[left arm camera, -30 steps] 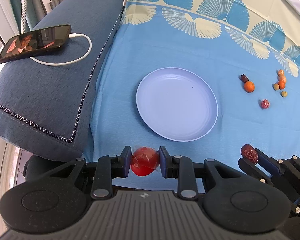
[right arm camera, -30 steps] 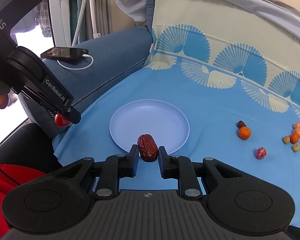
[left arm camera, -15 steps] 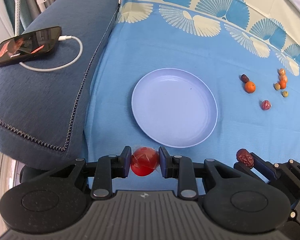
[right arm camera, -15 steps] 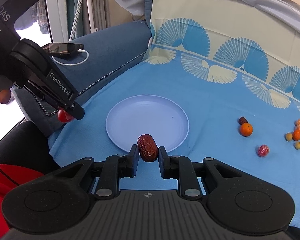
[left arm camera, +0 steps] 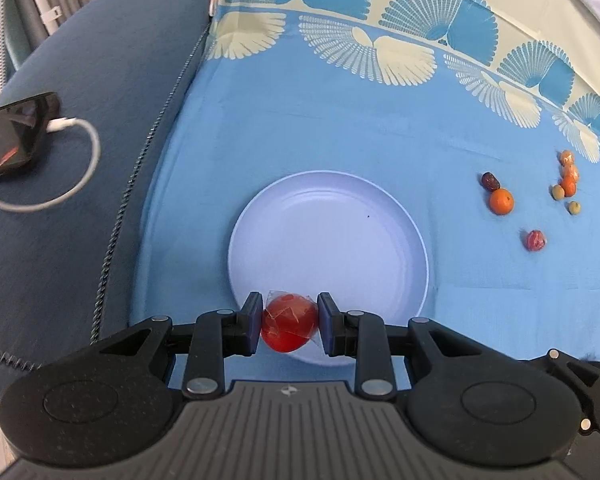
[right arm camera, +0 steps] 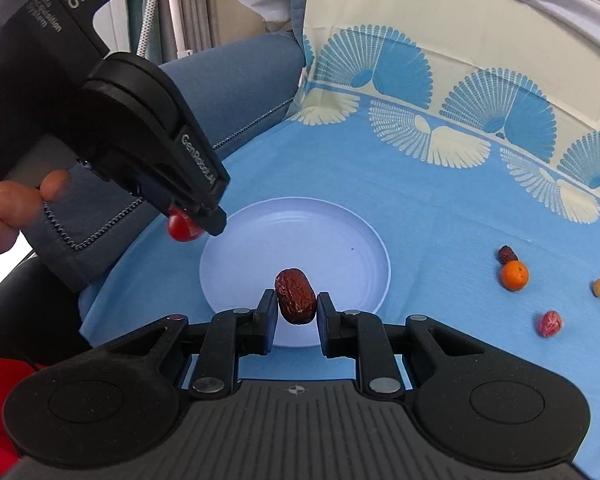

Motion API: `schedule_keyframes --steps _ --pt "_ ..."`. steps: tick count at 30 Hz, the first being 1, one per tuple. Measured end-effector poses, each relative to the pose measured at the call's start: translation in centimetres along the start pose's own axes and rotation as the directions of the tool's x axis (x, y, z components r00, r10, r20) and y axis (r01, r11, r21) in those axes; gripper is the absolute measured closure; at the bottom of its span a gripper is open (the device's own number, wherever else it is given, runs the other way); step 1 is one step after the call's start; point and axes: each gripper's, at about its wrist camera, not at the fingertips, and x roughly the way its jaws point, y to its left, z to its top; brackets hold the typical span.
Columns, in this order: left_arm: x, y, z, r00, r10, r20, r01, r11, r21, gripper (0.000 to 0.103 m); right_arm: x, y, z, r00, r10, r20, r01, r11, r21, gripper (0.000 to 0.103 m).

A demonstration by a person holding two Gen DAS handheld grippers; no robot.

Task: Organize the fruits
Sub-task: 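Carry the red fruit and red date over the plate with both grippers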

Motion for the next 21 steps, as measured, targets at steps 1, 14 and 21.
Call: schedule_keyframes --steps 1,14,21 --pt "0.5 0.0 0.3 1.000 -0.001 -0.007 0.001 1.000 0.001 0.071 0.5 -0.2 0.2 1.000 0.001 -0.005 -0.001 1.000 0.004 0.081" --pt "6.3 -1.0 3.1 0.999 0.011 -0.051 -0.009 0.999 0.036 0.070 6.0 -2.2 1.1 0.997 -0.001 -0.077 0.004 1.000 0.028 0.081" --pt "8.8 -1.1 3.6 0.997 0.041 -0.068 -0.037 0.998 0.060 0.070 8.1 -2.8 0.9 0.994 -0.010 -0.112 0.013 1.000 0.022 0.081"
